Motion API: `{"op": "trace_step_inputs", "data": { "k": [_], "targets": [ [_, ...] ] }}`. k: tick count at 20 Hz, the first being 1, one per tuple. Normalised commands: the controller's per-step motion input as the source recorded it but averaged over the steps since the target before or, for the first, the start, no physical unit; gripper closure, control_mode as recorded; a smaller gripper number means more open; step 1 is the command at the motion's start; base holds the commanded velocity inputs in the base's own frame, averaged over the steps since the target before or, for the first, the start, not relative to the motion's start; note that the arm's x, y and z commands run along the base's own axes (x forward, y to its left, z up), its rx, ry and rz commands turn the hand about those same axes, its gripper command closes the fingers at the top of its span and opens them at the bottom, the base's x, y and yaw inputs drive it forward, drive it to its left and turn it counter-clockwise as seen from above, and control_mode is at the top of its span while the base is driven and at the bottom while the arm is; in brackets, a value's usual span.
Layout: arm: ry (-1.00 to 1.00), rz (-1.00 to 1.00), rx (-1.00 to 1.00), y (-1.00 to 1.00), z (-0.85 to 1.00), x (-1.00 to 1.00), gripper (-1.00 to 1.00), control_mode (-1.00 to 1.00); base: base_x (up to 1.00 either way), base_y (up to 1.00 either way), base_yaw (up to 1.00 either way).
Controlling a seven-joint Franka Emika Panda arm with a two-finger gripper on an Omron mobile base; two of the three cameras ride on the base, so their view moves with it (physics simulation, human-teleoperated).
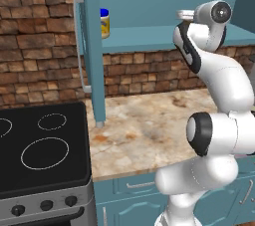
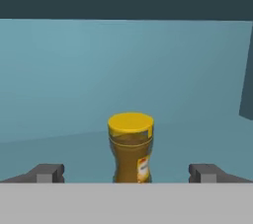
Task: Collect the turmeric, mayonnaise, and shaker from the cabinet and place them next to the stove.
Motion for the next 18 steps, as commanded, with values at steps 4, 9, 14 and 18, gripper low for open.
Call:
{"op": "trace_step_inputs", "data": {
  "k": [4, 9, 14, 18],
  "targets": [
    [0.00, 0.04, 0.00, -0.12, 0.00, 0.26, -1.00, -1.00, 0.00, 0.00, 0.00],
    [0.00, 0.05, 0.00, -0.10, 0.00, 0.32, -1.00, -1.00, 0.00, 0.00, 0.00],
    [0.00, 0.01, 0.00, -0.22, 0.00, 0.21, -1.00, -1.00, 0.00, 0.00, 0.00],
    [0.00, 0.00, -0.01, -0.12, 0.00, 0.12, -1.00, -1.00, 0.00, 0.00, 0.00]
  ]
}}
